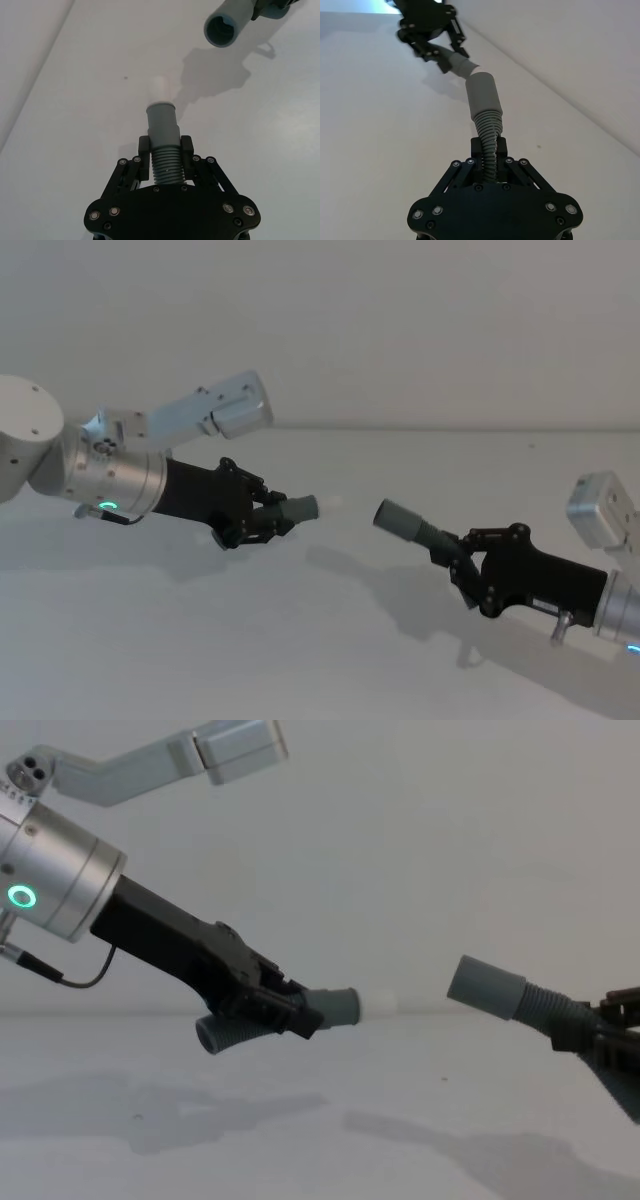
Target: Use both hands to pick up one end of the pipe from the table, align the ends, and insert them.
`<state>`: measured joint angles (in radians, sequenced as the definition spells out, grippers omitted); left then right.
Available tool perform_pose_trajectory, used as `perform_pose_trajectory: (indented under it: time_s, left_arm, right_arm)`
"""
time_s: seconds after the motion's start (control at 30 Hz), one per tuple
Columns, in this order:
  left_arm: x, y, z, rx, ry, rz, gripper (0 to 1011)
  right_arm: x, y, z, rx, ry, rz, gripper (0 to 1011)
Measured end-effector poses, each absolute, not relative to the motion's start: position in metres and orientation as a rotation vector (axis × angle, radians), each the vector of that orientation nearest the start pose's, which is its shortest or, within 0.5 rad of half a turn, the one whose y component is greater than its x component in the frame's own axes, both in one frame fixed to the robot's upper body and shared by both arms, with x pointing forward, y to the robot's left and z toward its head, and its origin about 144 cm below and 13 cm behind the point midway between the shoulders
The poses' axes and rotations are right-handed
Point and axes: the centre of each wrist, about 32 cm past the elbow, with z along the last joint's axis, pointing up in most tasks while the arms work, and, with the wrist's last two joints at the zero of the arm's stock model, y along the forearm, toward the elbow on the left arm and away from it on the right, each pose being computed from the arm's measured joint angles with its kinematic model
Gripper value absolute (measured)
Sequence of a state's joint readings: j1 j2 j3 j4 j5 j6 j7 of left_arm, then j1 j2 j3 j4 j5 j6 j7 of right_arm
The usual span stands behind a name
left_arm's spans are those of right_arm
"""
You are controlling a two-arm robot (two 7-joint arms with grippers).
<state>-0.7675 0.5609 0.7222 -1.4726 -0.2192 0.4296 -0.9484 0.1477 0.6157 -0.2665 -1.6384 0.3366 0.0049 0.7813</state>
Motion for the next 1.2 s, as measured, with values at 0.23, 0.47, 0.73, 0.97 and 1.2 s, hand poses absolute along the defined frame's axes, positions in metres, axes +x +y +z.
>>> perform_pose_trajectory:
  time_s: [0.23, 0.47, 0.73, 0.97, 1.2]
  left_arm:
    - [0.585, 0.229, 1.331, 0.637, -0.156, 0.222, 346]
    - [0.588, 0.230, 1.334, 0.639, -0.149, 0.165, 346]
    - [0.593, 0.227, 1.337, 0.646, -0.136, 0.096, 346]
    - [0.595, 0.222, 1.339, 0.654, -0.128, 0.042, 346]
    - [0.597, 0.217, 1.342, 0.662, -0.126, 0.001, 346]
  right_arm:
    - [0.492, -0.330, 1.211, -0.230, -0.237, -0.436, 134]
    - [0.496, -0.339, 1.210, -0.233, -0.279, -0.363, 134]
    - [0.499, -0.343, 1.211, -0.252, -0.312, -0.326, 134]
    - [0.500, -0.342, 1.212, -0.282, -0.334, -0.320, 134]
    - [0.501, -0.340, 1.211, -0.306, -0.350, -0.322, 134]
